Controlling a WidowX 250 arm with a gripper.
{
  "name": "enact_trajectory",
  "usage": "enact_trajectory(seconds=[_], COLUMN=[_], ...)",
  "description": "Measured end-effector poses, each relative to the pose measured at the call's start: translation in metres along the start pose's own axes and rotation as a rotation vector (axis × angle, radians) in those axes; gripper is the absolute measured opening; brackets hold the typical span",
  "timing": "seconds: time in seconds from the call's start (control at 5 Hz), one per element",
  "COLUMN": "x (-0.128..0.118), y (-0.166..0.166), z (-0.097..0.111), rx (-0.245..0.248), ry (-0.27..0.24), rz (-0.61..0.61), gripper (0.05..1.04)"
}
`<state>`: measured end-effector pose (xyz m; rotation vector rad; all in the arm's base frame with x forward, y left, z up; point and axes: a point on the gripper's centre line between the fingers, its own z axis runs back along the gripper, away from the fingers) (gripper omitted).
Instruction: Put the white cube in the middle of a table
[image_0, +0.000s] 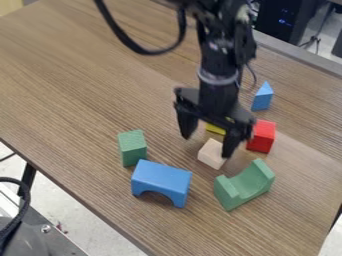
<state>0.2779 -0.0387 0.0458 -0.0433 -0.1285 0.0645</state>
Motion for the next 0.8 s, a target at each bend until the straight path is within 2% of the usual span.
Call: enact_trajectory(seconds=[0.2, 0.4, 0.8], x=[0.006, 0.008, 0.014], y=[0.020, 0.039, 0.072], z=[0.029, 0.039, 0.029], rx=[0.038, 0.065, 0.055], ry=[-0.048, -0.037, -0.010], rz=[0.046, 0.101, 0.195], gripper=[1.001, 1.001, 1.001])
